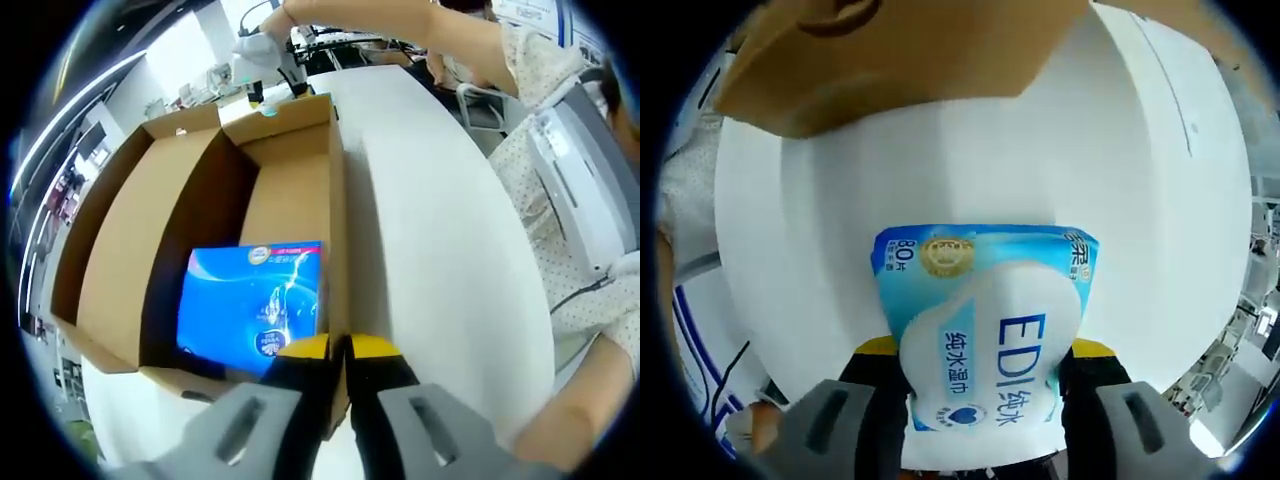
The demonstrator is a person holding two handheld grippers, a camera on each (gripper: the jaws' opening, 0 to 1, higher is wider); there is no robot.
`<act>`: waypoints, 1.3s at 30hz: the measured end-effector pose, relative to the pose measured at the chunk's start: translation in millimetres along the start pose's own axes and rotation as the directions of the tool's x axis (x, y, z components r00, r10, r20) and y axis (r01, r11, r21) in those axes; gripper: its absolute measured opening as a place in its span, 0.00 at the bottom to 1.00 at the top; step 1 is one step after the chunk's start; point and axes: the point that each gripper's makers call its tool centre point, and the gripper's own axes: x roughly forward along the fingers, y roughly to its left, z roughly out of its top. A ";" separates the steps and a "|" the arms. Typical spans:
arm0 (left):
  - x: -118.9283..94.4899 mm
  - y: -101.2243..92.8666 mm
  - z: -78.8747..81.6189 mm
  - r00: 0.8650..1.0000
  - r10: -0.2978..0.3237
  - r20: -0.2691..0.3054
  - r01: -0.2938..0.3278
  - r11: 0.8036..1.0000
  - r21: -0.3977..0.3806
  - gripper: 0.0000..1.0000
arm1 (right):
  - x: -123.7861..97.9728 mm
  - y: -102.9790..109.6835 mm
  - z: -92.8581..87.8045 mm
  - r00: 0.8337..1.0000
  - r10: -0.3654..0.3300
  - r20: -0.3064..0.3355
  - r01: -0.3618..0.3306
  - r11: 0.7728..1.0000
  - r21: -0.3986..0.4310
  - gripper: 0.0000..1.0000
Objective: Operate the shoe box by opening the lid, removing the specified soft item, and placing it in the target area until the item is outside and the box remains undamaged.
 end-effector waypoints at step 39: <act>1.4 1.1 -0.6 1.000 0.009 -0.011 -0.009 1.000 0.016 0.05 | -10.6 -5.4 -11.6 0.987 -0.163 0.016 0.162 0.986 0.030 0.64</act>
